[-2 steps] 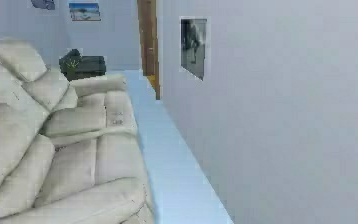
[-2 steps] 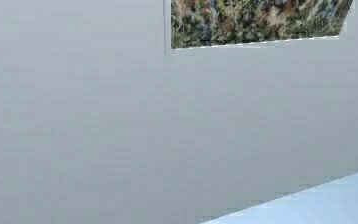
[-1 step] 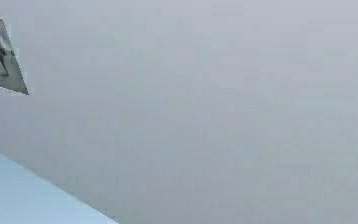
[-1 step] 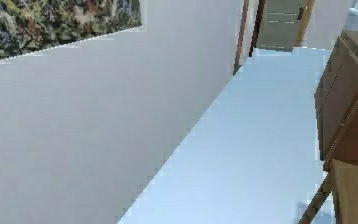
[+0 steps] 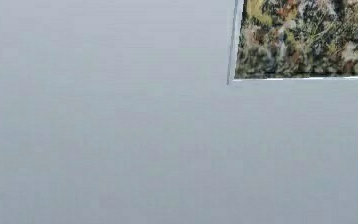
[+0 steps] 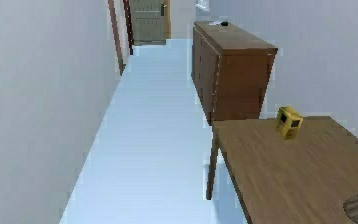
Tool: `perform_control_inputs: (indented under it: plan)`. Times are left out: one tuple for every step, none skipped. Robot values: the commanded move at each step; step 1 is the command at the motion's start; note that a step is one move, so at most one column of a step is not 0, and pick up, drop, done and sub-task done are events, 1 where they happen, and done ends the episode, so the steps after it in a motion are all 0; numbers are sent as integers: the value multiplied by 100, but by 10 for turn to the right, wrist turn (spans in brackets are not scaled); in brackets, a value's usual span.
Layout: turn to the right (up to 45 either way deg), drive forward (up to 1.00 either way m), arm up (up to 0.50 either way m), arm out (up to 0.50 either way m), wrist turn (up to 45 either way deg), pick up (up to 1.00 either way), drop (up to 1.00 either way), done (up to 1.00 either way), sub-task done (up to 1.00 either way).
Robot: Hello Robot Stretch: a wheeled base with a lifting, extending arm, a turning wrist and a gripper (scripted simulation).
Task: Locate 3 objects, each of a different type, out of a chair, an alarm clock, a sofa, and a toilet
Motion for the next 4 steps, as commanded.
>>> perform_control_inputs:
  plan:
    - [0, 25, 0, 0, 0, 0, 0, 0, 0]
    - [450, 0, 0, 0, 0, 0, 0, 0, 0]
    - [240, 0, 0, 0, 0, 0, 0, 0, 0]
    - [0, 5, 0, 0, 0, 0, 0, 0, 0]
